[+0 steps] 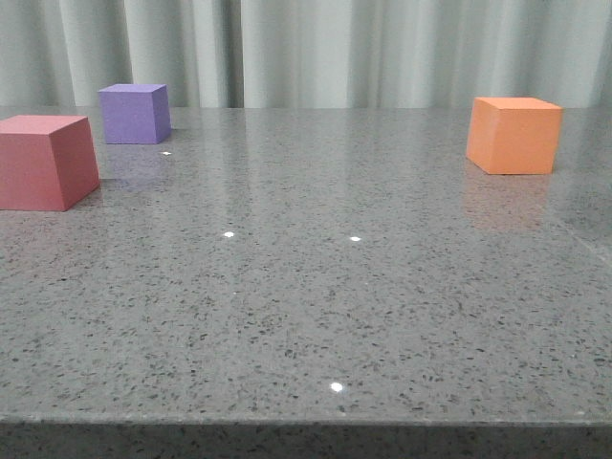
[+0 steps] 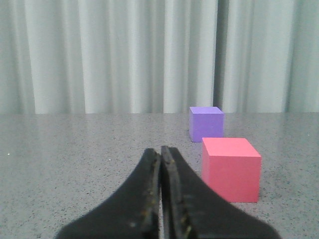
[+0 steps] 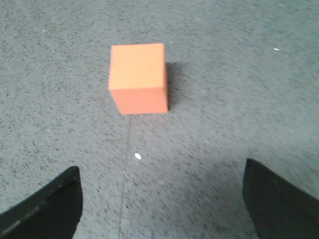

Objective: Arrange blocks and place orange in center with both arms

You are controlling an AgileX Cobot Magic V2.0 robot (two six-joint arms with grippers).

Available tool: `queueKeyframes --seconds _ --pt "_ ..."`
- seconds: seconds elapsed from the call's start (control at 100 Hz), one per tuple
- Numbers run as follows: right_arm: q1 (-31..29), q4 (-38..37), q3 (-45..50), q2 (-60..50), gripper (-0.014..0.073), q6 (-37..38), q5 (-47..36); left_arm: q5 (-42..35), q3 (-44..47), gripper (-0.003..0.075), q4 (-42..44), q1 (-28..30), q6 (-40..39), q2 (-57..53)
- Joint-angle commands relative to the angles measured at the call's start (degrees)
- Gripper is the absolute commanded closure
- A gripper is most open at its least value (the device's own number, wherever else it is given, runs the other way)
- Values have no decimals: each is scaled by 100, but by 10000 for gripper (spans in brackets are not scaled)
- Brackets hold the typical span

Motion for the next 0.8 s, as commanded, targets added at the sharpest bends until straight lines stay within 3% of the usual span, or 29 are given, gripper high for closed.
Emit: queueKeyframes --seconds 0.0,0.45,0.79 --pt "62 7 -593 452 -50 -66 -126 -469 249 739 -20 0 -41 -165" --pt "75 7 -2591 2586 -50 -113 615 -469 249 739 -20 0 -41 -165" --pt "183 49 -2922 3113 -50 -411 560 -469 249 739 -20 0 -41 -165"
